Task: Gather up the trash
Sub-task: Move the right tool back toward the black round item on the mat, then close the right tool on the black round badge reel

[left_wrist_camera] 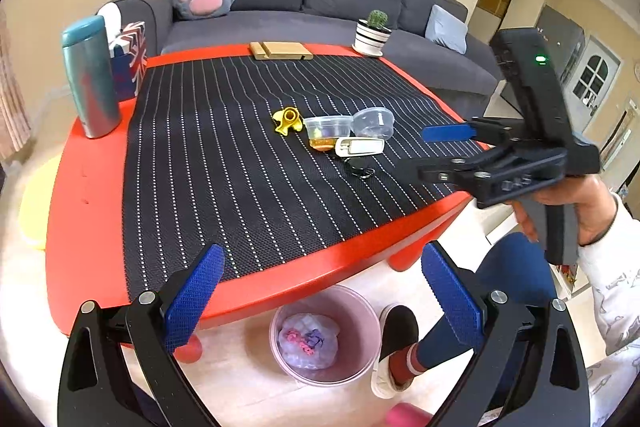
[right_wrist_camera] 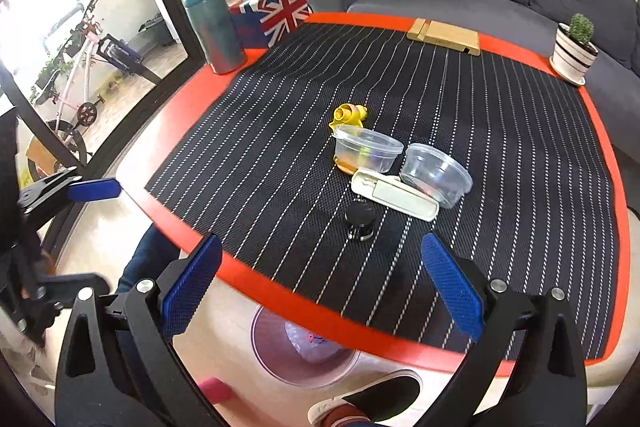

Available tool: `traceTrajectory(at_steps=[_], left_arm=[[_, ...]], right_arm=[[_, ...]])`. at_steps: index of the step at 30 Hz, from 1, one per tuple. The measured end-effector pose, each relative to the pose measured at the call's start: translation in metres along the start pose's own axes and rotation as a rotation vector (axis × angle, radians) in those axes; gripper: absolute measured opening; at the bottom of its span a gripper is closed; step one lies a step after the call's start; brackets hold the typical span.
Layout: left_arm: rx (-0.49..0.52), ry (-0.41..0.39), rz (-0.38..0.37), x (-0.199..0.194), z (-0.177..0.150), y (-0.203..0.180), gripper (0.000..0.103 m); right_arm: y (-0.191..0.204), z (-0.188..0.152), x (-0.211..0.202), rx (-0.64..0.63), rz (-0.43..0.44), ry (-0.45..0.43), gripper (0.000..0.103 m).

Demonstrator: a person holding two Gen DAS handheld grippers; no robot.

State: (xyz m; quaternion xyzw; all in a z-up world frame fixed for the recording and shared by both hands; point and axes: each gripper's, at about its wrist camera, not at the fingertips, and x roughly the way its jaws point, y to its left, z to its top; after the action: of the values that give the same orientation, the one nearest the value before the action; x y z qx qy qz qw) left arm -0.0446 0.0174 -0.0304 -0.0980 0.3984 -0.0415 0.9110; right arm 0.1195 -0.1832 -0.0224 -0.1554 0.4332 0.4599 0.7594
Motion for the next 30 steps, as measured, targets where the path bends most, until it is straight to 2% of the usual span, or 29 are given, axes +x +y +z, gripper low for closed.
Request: traceTrajectory(at_steps=[7, 9, 13, 18, 24, 28, 30], left_arm=[[-0.017, -0.005, 0.009, -0.003, -0.001, 0.008, 0.095], [-0.024, -0.006, 0.011, -0.003, -0.002, 0.01, 0.095], [-0.031, -0.004, 0.011, -0.002, -0.004, 0.012, 0.095], [-0.036, -0.011, 0.009, -0.004, -0.004, 0.015, 0.095], [-0.044, -0.012, 0.012, -0.005, -0.005, 0.018, 0.095], [-0.047, -0.013, 0.013, -0.006, -0.004, 0.019, 0.095], [-0.046, -0.012, 0.012, -0.006, -0.004, 0.019, 0.095]], right_arm=[[-0.007, 0.012, 0.03, 0.013, -0.017, 0.039, 0.097], [-0.007, 0.013, 0.037, 0.007, -0.02, 0.051, 0.088], [-0.009, 0.015, 0.05, 0.012, -0.03, 0.069, 0.081], [-0.011, 0.015, 0.063, 0.016, -0.055, 0.094, 0.062], [-0.012, 0.012, 0.074, 0.006, -0.088, 0.117, 0.046], [-0.012, 0.012, 0.076, -0.002, -0.106, 0.114, 0.042], [-0.01, 0.012, 0.076, -0.017, -0.132, 0.114, 0.031]])
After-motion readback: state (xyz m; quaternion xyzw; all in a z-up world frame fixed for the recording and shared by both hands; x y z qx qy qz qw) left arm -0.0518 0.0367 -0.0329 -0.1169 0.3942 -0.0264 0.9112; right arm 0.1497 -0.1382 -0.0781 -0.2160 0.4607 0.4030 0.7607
